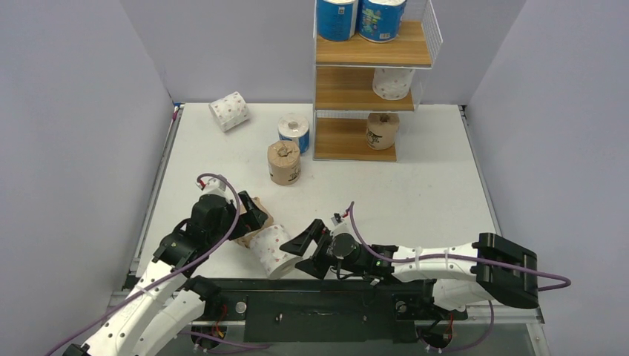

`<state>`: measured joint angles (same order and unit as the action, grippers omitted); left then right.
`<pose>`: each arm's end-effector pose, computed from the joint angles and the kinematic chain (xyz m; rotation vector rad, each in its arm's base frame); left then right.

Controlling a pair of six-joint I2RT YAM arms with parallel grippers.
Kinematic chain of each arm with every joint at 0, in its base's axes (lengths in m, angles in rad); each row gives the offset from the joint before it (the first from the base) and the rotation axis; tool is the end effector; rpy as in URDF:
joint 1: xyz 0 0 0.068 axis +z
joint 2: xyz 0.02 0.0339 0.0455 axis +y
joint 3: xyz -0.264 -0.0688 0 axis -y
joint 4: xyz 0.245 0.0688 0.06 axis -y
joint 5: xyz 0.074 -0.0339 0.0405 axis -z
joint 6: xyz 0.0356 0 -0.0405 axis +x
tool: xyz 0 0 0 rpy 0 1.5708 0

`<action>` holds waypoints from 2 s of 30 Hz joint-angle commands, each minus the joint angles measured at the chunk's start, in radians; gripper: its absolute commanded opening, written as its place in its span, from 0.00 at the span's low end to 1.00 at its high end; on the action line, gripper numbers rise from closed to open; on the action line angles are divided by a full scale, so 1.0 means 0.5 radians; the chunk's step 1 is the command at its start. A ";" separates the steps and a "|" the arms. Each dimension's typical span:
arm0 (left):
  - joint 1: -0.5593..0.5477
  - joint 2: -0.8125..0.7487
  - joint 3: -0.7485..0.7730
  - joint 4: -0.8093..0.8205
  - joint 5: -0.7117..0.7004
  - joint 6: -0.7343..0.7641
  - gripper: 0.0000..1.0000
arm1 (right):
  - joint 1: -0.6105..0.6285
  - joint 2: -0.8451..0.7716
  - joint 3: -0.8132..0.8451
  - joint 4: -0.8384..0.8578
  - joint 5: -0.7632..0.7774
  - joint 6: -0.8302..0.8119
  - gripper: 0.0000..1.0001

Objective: Place and organize the paper towels onto the shelf
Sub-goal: Adjust the paper towel at the center of the board.

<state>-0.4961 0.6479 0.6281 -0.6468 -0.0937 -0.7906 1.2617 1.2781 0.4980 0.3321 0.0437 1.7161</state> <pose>0.1262 -0.0645 0.2603 -0.3893 2.2680 -0.5839 0.0802 0.2462 0.1891 0.6106 2.4850 1.5992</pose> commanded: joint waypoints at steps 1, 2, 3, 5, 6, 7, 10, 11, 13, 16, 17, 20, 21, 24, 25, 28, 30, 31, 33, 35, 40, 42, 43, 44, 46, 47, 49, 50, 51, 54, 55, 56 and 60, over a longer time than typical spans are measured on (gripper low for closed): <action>-0.010 -0.066 -0.020 0.092 0.024 -0.025 0.96 | -0.028 0.080 0.095 0.173 -0.018 0.033 0.91; -0.010 -0.075 -0.034 0.093 0.025 -0.035 0.96 | -0.034 0.095 0.092 0.187 0.004 0.039 0.91; -0.011 -0.090 -0.039 0.092 0.024 -0.044 0.97 | -0.041 0.099 0.089 0.209 0.024 0.039 0.90; -0.011 -0.113 -0.049 0.078 0.020 -0.049 0.97 | -0.064 0.106 0.078 0.233 0.059 0.032 0.90; -0.011 -0.118 -0.049 0.071 0.018 -0.050 0.96 | -0.086 0.112 0.073 0.238 0.064 0.029 0.90; -0.010 -0.132 -0.052 0.067 0.014 -0.052 0.96 | -0.098 0.117 0.066 0.260 0.066 0.029 0.90; -0.009 -0.149 -0.052 0.062 0.007 -0.052 0.97 | -0.158 0.178 0.060 0.317 0.037 0.017 0.89; -0.011 -0.150 -0.051 0.060 0.004 -0.051 0.97 | -0.174 0.189 0.066 0.330 0.020 -0.001 0.89; -0.011 -0.150 -0.052 0.051 0.006 -0.052 0.97 | -0.213 0.209 0.079 0.328 0.004 -0.040 0.88; -0.011 -0.157 -0.058 0.044 0.005 -0.050 0.96 | -0.295 0.219 0.104 0.268 -0.011 -0.112 0.88; -0.011 -0.164 -0.063 0.043 0.001 -0.053 0.96 | -0.339 0.216 0.106 0.249 -0.019 -0.139 0.88; -0.011 -0.175 -0.069 0.046 -0.002 -0.053 0.96 | -0.426 0.177 0.099 0.208 -0.040 -0.206 0.88; -0.011 -0.175 -0.067 0.049 -0.003 -0.051 0.97 | -0.448 0.165 0.101 0.194 -0.051 -0.235 0.88; -0.011 -0.170 -0.056 0.050 -0.002 -0.050 0.97 | -0.421 0.088 0.123 0.088 -0.055 -0.268 0.88; -0.011 -0.168 -0.050 0.055 -0.001 -0.051 0.96 | -0.385 0.074 0.127 0.062 -0.052 -0.254 0.88; -0.011 -0.166 -0.051 0.064 0.000 -0.049 0.97 | -0.299 0.017 0.132 0.001 -0.041 -0.192 0.88; -0.011 -0.169 -0.056 0.068 -0.004 -0.049 0.96 | -0.220 -0.008 0.163 -0.079 0.003 -0.151 0.88; -0.011 -0.171 -0.060 0.071 -0.005 -0.048 0.97 | -0.174 -0.004 0.176 -0.094 0.010 -0.146 0.88; -0.011 -0.180 -0.067 0.068 -0.013 -0.051 0.96 | -0.121 0.025 0.208 -0.107 0.020 -0.128 0.88; -0.011 -0.190 -0.071 0.069 -0.018 -0.059 0.97 | -0.099 0.068 0.240 -0.115 0.024 -0.117 0.88; -0.011 -0.218 -0.062 0.059 -0.020 -0.064 0.97 | -0.091 0.148 0.249 -0.059 0.052 -0.061 0.88; -0.010 -0.228 -0.054 0.046 -0.028 -0.063 0.96 | -0.091 0.150 0.234 -0.049 0.093 -0.031 0.88; -0.011 -0.233 -0.054 0.039 -0.030 -0.062 0.96 | -0.091 0.156 0.227 -0.032 0.096 -0.024 0.88; -0.011 -0.235 -0.050 0.034 -0.030 -0.061 0.96 | -0.091 0.160 0.229 -0.029 0.099 -0.018 0.88; -0.011 -0.241 -0.048 0.032 -0.033 -0.060 0.97 | -0.088 0.179 0.240 -0.039 0.105 -0.013 0.89; -0.011 -0.243 -0.048 0.032 -0.039 -0.058 0.97 | -0.088 0.194 0.245 -0.031 0.104 -0.008 0.89; -0.011 -0.243 -0.047 0.030 -0.053 -0.058 0.96 | -0.088 0.223 0.257 -0.017 0.102 0.001 0.89; -0.009 -0.245 -0.047 0.023 -0.057 -0.057 0.96 | -0.088 0.254 0.262 -0.015 0.101 0.004 0.89; -0.011 -0.246 -0.047 0.020 -0.065 -0.062 0.96 | -0.086 0.266 0.271 -0.006 0.096 0.014 0.88; -0.009 -0.258 -0.049 0.015 -0.070 -0.070 0.97 | -0.082 0.312 0.268 0.025 0.101 0.041 0.88; -0.009 -0.266 -0.050 0.014 -0.070 -0.076 0.96 | -0.082 0.322 0.266 0.028 0.102 0.056 0.88; -0.011 -0.270 -0.050 0.013 -0.070 -0.077 0.96 | -0.082 0.338 0.267 0.045 0.103 0.060 0.87; -0.008 -0.274 -0.054 0.012 -0.076 -0.084 0.96 | -0.083 0.382 0.259 0.144 0.131 0.068 0.84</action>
<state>-0.4969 0.5194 0.5877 -0.6479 -0.1158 -0.8185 1.2125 1.4509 0.6003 0.3061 0.0681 1.7309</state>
